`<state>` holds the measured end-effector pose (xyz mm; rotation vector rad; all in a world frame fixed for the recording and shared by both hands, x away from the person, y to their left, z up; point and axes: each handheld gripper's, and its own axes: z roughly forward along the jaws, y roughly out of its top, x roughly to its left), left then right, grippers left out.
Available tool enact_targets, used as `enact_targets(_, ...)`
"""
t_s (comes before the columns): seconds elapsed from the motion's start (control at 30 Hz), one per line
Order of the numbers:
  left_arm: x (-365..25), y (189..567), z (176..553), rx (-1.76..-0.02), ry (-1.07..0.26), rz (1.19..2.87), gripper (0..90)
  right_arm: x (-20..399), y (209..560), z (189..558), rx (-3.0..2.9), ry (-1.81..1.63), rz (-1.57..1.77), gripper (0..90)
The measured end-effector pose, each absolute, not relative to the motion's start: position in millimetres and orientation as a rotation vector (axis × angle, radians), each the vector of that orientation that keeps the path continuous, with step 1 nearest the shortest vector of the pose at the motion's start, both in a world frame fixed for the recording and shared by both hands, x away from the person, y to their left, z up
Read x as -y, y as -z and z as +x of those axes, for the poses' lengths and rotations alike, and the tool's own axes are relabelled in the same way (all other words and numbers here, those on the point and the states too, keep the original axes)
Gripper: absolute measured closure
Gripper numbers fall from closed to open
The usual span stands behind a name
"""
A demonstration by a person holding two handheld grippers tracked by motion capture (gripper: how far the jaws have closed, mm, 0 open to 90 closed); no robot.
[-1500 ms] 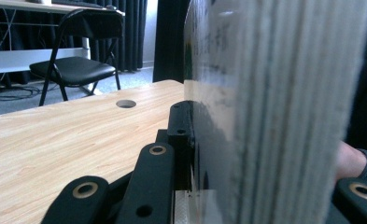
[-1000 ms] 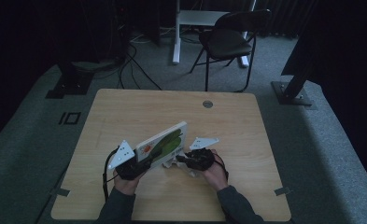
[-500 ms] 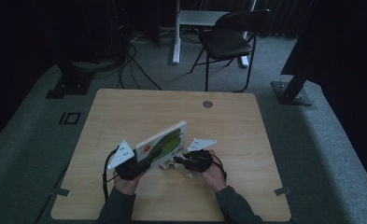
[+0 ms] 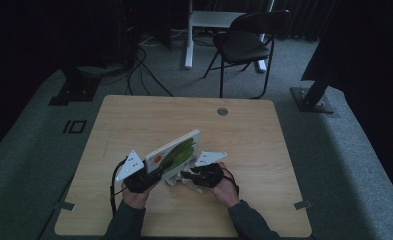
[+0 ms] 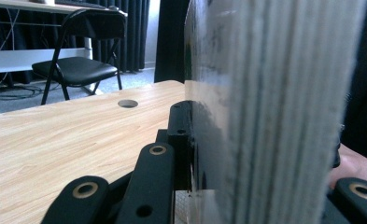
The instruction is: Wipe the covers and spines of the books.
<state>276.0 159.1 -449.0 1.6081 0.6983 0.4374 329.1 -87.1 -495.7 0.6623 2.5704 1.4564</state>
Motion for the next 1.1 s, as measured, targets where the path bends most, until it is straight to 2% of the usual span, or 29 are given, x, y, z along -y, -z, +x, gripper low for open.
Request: enact_targets(1.1, -155.1, 453.6, 276.4, -0.708, -0.451, 1.608, 78.1, 68.2, 494.2, 314.3, -2.595, -1.468, 0.577, 81.2)
